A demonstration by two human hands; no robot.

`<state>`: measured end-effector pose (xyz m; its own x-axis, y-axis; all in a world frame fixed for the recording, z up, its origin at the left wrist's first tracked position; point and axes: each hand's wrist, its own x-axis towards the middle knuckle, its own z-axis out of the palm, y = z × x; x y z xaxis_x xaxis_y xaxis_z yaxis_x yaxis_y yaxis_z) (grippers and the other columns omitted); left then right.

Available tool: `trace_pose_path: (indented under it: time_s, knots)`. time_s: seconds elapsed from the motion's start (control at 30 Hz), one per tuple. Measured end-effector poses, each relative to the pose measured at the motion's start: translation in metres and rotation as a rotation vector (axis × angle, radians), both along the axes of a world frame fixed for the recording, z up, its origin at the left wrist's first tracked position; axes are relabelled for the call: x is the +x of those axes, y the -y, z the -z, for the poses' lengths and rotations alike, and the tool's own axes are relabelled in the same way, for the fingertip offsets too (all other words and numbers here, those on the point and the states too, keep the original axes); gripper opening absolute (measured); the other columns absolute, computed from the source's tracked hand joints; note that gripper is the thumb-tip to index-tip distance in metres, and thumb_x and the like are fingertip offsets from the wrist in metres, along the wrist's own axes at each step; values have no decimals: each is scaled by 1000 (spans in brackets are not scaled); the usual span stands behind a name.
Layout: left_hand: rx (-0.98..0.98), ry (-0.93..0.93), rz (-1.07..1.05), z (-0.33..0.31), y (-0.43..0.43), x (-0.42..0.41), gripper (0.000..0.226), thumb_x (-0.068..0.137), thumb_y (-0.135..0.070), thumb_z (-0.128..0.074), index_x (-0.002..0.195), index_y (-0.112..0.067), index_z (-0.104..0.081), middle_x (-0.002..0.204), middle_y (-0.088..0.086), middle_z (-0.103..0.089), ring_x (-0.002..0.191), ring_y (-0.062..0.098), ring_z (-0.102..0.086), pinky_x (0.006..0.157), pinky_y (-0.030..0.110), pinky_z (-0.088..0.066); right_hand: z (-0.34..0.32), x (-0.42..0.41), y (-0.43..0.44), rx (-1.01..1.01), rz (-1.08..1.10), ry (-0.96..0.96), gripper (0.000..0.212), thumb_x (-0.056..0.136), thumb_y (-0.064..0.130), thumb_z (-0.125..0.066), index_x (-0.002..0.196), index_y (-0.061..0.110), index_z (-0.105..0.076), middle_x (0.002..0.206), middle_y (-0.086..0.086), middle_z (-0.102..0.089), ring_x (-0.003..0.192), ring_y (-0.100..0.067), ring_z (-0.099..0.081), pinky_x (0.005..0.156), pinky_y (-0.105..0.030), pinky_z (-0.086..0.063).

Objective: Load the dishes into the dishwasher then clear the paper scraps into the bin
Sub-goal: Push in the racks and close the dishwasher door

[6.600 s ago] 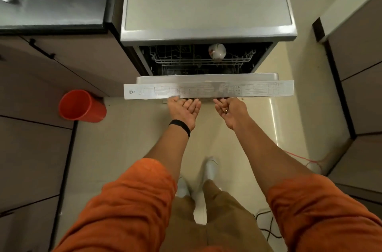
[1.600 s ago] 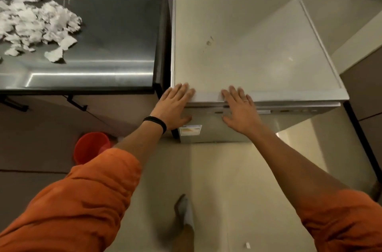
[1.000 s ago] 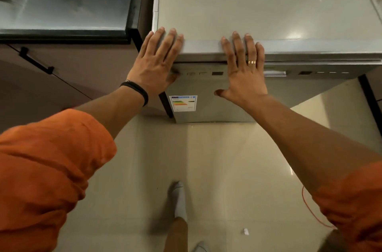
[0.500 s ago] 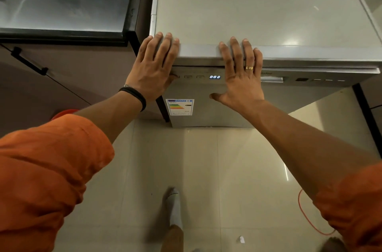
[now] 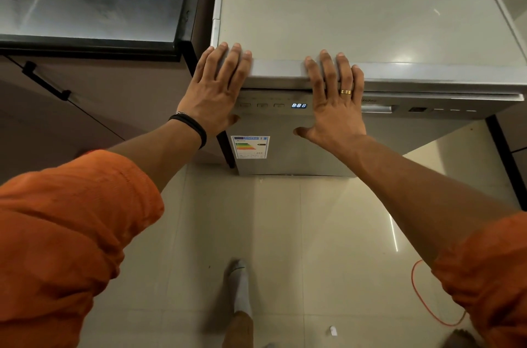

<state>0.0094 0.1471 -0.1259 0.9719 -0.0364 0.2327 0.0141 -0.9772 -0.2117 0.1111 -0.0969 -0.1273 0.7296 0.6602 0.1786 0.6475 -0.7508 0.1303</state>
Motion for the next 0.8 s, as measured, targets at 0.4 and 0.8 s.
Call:
trace_pose_path:
  time_s: [0.4, 0.8]
  knots:
    - [-7, 10, -29, 2, 4, -1, 123, 69, -50, -83, 158, -7, -9, 159, 22, -22, 147, 44, -20, 124, 55, -12, 2, 0, -1, 3, 0, 9, 140, 60, 70, -80, 160, 17, 3, 166, -16, -3, 153, -42, 0, 122, -59, -4]
    - [-26, 17, -39, 4, 5, 0, 122, 70, -54, -80, 157, -7, -9, 159, 23, -23, 147, 45, -20, 124, 55, -11, 3, -1, -2, 12, 11, 20, 139, 60, 70, -80, 160, 17, 2, 165, -16, -5, 152, -42, -2, 122, -59, -5]
